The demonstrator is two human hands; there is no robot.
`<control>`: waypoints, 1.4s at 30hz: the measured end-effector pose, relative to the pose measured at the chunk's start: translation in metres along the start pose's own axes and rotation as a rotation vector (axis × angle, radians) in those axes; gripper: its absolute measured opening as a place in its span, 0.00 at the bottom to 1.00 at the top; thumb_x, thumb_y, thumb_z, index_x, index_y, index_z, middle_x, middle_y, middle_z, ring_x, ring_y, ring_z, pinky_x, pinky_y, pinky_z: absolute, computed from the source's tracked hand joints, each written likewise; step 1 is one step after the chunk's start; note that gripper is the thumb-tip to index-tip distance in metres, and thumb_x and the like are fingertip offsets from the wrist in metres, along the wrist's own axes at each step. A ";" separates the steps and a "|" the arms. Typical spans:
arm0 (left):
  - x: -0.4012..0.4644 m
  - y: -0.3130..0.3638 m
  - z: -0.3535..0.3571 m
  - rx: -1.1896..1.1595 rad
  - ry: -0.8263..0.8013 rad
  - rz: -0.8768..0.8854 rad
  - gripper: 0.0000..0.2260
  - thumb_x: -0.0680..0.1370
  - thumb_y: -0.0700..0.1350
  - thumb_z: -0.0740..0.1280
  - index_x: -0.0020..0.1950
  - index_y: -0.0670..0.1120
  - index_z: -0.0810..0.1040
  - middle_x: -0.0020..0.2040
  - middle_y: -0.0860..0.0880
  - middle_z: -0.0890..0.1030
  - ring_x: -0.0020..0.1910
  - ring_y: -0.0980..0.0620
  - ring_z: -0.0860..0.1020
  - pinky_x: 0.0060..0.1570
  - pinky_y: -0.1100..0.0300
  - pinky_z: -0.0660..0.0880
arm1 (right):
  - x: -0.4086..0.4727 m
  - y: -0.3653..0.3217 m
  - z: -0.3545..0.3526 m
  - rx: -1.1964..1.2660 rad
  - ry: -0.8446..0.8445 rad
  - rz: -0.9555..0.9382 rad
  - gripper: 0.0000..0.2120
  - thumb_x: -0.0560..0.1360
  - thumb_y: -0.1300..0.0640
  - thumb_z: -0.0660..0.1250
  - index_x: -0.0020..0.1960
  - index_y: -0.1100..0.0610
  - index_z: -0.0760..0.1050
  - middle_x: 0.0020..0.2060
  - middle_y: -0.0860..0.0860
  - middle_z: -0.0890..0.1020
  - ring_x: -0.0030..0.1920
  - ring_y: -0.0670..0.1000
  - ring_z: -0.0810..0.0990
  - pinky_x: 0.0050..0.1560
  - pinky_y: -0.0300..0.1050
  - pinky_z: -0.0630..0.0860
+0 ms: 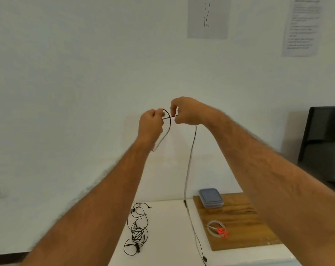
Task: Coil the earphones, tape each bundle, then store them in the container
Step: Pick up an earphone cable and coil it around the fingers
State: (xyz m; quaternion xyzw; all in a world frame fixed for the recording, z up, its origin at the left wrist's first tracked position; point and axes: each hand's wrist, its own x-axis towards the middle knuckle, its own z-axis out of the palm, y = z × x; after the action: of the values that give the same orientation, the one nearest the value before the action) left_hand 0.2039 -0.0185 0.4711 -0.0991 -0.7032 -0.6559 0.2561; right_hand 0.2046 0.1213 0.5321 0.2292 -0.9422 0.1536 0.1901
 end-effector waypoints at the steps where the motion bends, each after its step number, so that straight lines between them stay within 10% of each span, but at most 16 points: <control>1: 0.008 0.003 -0.008 0.027 0.037 0.028 0.12 0.81 0.46 0.61 0.38 0.47 0.75 0.31 0.49 0.71 0.25 0.54 0.65 0.22 0.65 0.61 | -0.002 0.007 -0.003 0.011 0.014 0.009 0.06 0.72 0.64 0.67 0.46 0.55 0.76 0.34 0.45 0.72 0.31 0.43 0.71 0.25 0.33 0.68; 9: 0.031 -0.041 -0.095 0.161 0.359 -0.123 0.11 0.78 0.47 0.62 0.42 0.42 0.79 0.31 0.49 0.72 0.30 0.50 0.69 0.32 0.59 0.64 | -0.025 0.068 -0.024 0.365 0.166 0.175 0.04 0.75 0.60 0.70 0.45 0.62 0.78 0.31 0.53 0.80 0.28 0.50 0.80 0.38 0.49 0.77; 16: 0.003 -0.065 -0.086 0.361 -0.050 -0.298 0.10 0.80 0.44 0.62 0.47 0.41 0.80 0.44 0.43 0.83 0.41 0.49 0.78 0.40 0.60 0.70 | -0.032 0.034 -0.040 0.729 0.040 0.116 0.02 0.78 0.61 0.65 0.47 0.57 0.75 0.29 0.48 0.71 0.24 0.46 0.69 0.34 0.49 0.82; 20: -0.003 -0.048 -0.068 0.470 -0.306 -0.450 0.12 0.81 0.47 0.61 0.51 0.40 0.80 0.45 0.46 0.85 0.39 0.50 0.82 0.47 0.55 0.74 | -0.032 0.012 -0.045 0.724 0.009 0.042 0.07 0.78 0.58 0.66 0.41 0.55 0.73 0.25 0.45 0.67 0.25 0.47 0.60 0.23 0.38 0.63; 24: -0.007 -0.042 -0.054 1.005 -0.361 -0.169 0.22 0.82 0.54 0.60 0.67 0.38 0.73 0.64 0.40 0.77 0.62 0.43 0.77 0.60 0.51 0.71 | -0.028 0.000 -0.044 0.644 0.028 0.016 0.08 0.77 0.58 0.68 0.40 0.56 0.73 0.25 0.45 0.68 0.23 0.46 0.60 0.23 0.36 0.57; 30: -0.036 0.026 -0.004 -0.095 -0.399 -0.086 0.17 0.84 0.53 0.52 0.59 0.45 0.76 0.42 0.48 0.83 0.41 0.51 0.83 0.49 0.53 0.79 | -0.029 -0.010 -0.032 0.520 0.062 -0.017 0.05 0.77 0.58 0.67 0.43 0.57 0.77 0.26 0.48 0.70 0.24 0.46 0.64 0.23 0.38 0.62; 33: -0.038 0.033 -0.003 -0.381 -0.437 -0.227 0.15 0.85 0.51 0.53 0.48 0.47 0.75 0.29 0.53 0.67 0.24 0.56 0.67 0.27 0.61 0.73 | -0.030 0.000 -0.034 0.474 0.268 -0.022 0.07 0.77 0.58 0.66 0.40 0.55 0.75 0.24 0.47 0.68 0.23 0.46 0.63 0.23 0.38 0.62; 37: -0.035 0.021 -0.020 -0.259 -0.512 -0.241 0.14 0.84 0.53 0.55 0.44 0.48 0.72 0.29 0.54 0.61 0.24 0.57 0.57 0.22 0.66 0.55 | -0.037 0.037 -0.047 0.695 0.482 0.132 0.07 0.78 0.60 0.63 0.41 0.56 0.71 0.28 0.52 0.72 0.22 0.47 0.69 0.27 0.44 0.72; 42: -0.037 0.036 -0.016 -0.115 -0.531 -0.173 0.14 0.84 0.53 0.56 0.43 0.48 0.72 0.29 0.54 0.61 0.25 0.56 0.55 0.22 0.65 0.53 | -0.053 0.045 -0.034 0.724 0.021 0.232 0.19 0.77 0.43 0.66 0.62 0.53 0.70 0.52 0.54 0.81 0.43 0.54 0.86 0.50 0.54 0.80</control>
State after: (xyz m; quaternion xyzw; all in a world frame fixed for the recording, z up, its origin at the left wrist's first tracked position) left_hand 0.2568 -0.0228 0.4847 -0.2213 -0.7132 -0.6651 0.0003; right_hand 0.2365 0.1920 0.5304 0.1719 -0.8446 0.4994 0.0877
